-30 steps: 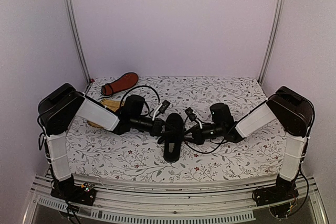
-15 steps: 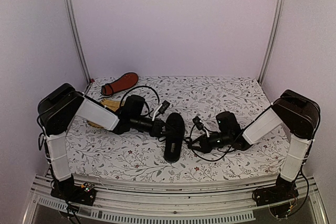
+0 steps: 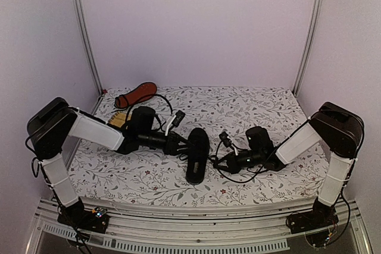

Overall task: Tie the shoes
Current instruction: Pull the crossed shoelace from the shoe.

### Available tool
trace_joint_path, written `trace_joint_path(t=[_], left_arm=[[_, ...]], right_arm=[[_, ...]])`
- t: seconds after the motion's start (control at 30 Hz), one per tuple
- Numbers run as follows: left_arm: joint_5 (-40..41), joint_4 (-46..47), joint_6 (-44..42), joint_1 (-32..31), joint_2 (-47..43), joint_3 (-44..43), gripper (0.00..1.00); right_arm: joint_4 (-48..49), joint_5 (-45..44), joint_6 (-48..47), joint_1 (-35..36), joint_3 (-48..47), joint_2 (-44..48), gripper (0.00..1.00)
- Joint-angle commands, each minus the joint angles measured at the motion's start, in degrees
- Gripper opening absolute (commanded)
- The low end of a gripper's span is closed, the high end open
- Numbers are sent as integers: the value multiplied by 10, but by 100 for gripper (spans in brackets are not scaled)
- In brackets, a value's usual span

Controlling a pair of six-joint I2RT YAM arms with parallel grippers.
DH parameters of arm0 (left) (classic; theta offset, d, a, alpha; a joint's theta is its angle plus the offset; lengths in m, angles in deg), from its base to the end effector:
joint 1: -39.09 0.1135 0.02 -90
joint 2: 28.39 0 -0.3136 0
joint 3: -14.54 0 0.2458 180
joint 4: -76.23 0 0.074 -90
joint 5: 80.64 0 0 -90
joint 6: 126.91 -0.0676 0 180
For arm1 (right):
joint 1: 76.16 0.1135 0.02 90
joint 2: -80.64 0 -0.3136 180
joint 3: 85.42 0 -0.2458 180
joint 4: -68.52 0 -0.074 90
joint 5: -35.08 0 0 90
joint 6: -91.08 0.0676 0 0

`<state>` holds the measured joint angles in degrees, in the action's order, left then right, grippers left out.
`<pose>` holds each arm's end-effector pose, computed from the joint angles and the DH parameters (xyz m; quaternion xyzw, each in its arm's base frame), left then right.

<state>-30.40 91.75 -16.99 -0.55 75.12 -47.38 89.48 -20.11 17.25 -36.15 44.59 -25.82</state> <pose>0.2729 -0.2823 0.1999 0.3140 0.7552 -0.4977 0.2888 0.2433 0.2546 0.1341 -0.3092 0.8018 0.4403 0.2602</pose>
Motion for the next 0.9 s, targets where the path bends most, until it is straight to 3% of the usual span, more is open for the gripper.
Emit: trace_joint_path(t=[0.0, 0.87], left_arm=[[17, -29, -23, -4, -3, 4, 40], [11, -121, -84, -40, 68, -90, 34]], right_arm=[[5, 1, 12, -3, 5, 7, 2], [8, 6, 18, -3, -6, -2, 2]])
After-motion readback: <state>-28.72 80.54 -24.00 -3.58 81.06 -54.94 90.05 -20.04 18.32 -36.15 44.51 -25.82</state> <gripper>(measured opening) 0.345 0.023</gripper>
